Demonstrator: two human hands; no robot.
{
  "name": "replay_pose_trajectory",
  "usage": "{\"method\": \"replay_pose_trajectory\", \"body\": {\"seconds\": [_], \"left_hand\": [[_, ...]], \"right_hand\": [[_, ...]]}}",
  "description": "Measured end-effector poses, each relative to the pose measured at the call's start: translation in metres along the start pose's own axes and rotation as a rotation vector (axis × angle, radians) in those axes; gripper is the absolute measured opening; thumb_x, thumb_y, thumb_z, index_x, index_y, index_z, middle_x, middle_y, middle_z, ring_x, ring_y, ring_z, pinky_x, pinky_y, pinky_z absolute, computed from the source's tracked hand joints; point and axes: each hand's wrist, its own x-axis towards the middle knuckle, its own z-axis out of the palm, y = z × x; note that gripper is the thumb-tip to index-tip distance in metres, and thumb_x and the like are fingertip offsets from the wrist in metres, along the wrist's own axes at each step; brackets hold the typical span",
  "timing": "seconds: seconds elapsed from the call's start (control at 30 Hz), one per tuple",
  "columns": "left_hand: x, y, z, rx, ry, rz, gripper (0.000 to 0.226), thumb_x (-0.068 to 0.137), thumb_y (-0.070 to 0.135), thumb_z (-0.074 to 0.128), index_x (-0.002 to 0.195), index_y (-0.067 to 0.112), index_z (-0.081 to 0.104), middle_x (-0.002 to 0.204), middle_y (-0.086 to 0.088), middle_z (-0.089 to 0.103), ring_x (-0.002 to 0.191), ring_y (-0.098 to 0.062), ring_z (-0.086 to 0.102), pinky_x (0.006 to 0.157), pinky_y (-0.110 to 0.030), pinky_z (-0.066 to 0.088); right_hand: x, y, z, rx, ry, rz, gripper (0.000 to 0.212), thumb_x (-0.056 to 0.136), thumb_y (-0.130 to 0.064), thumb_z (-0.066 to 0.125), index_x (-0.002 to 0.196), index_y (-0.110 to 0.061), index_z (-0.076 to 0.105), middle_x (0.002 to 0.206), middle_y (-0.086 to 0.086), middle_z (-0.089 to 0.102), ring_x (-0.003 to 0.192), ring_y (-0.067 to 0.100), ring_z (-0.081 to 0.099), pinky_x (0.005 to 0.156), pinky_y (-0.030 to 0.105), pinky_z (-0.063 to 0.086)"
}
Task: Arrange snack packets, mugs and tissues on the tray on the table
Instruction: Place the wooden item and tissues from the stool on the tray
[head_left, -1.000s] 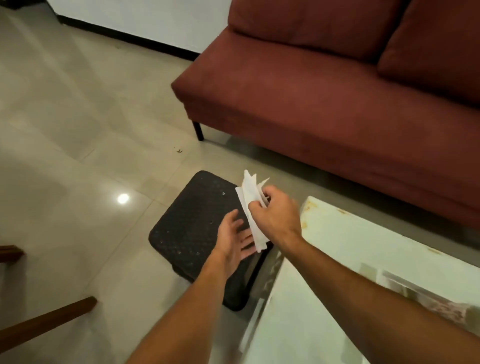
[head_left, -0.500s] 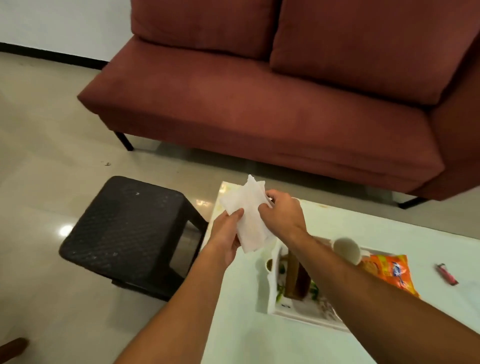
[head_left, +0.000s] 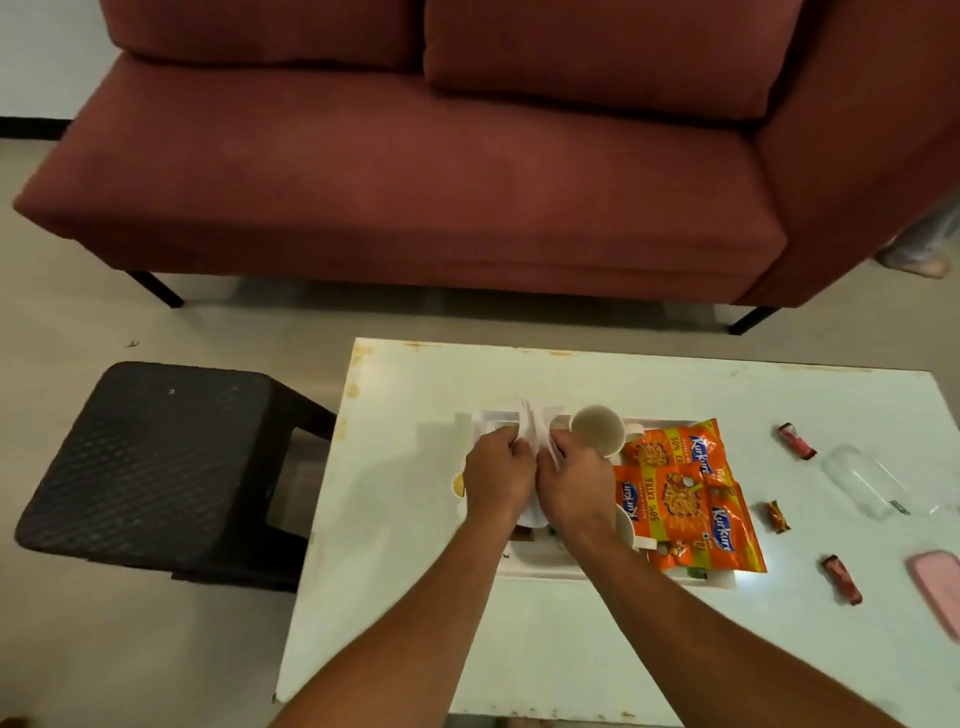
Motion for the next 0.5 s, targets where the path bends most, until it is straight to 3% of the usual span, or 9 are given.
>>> {"method": "replay_pose_trajectory", "body": {"seconds": [0.13, 0.27, 0.37, 0.5], "left_hand": [[0.003, -0.016, 0.016, 0.055, 0.104, -0.007, 0.022, 0.092, 0.012, 0.051, 0.073, 0.007, 0.061, 0.068, -0.006, 0.063, 0.067, -0.027, 0.058, 0.059, -0.034, 0.041], [0.002, -0.031, 0.024, 0.077, 0.139, 0.033, 0.018, 0.091, 0.014, 0.056, 0.083, 0.015, 0.071, 0.076, -0.003, 0.071, 0.072, -0.026, 0.064, 0.067, -0.034, 0.050], [0.004, -0.039, 0.028, 0.061, 0.162, 0.030, 0.018, 0.094, 0.020, 0.059, 0.097, 0.020, 0.077, 0.085, 0.000, 0.075, 0.074, -0.019, 0.065, 0.066, -0.027, 0.045], [0.005, -0.042, 0.030, 0.078, 0.182, 0.025, 0.017, 0.093, 0.024, 0.061, 0.097, 0.021, 0.078, 0.088, 0.003, 0.076, 0.075, -0.016, 0.065, 0.065, -0.024, 0.039]], "right_hand": [[0.001, 0.017, 0.015, 0.028, -0.018, 0.038, 0.012, 0.094, -0.016, 0.058, 0.096, -0.015, 0.069, 0.086, 0.006, 0.074, 0.080, 0.026, 0.068, 0.069, 0.035, 0.054], [-0.003, 0.028, 0.027, 0.036, -0.041, 0.064, 0.013, 0.096, -0.022, 0.057, 0.098, -0.017, 0.069, 0.086, 0.004, 0.075, 0.079, 0.025, 0.069, 0.071, 0.042, 0.058], [-0.004, 0.031, 0.034, 0.015, -0.023, 0.070, 0.015, 0.098, -0.027, 0.058, 0.099, -0.018, 0.070, 0.087, 0.003, 0.075, 0.079, 0.023, 0.069, 0.071, 0.044, 0.059], [-0.003, 0.033, 0.038, -0.064, 0.009, 0.060, 0.022, 0.098, -0.034, 0.057, 0.103, -0.017, 0.071, 0.099, 0.003, 0.072, 0.087, 0.022, 0.067, 0.073, 0.042, 0.058]]}}
